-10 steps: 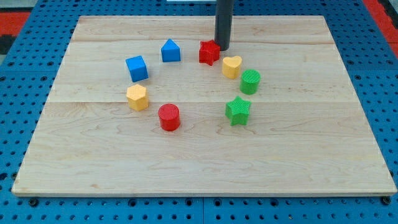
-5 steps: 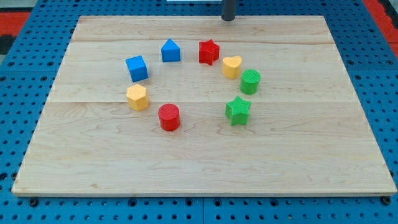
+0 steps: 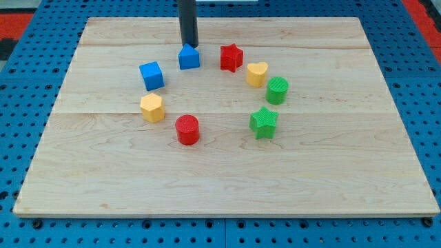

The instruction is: Move blue blocks slightly down

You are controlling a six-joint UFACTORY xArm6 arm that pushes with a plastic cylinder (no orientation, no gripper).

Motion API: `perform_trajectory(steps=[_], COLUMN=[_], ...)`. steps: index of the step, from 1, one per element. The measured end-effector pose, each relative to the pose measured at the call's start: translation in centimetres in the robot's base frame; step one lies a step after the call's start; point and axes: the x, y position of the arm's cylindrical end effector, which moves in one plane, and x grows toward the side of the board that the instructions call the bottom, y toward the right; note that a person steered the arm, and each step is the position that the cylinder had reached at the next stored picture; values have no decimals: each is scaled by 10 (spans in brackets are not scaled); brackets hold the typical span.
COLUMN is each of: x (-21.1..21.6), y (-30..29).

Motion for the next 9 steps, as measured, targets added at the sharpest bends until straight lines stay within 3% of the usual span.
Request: perform_trajectory(steps=[2,4,6,8,9], x=[29,31,45,81,81], y=[-1,-2,-68,-45,-110])
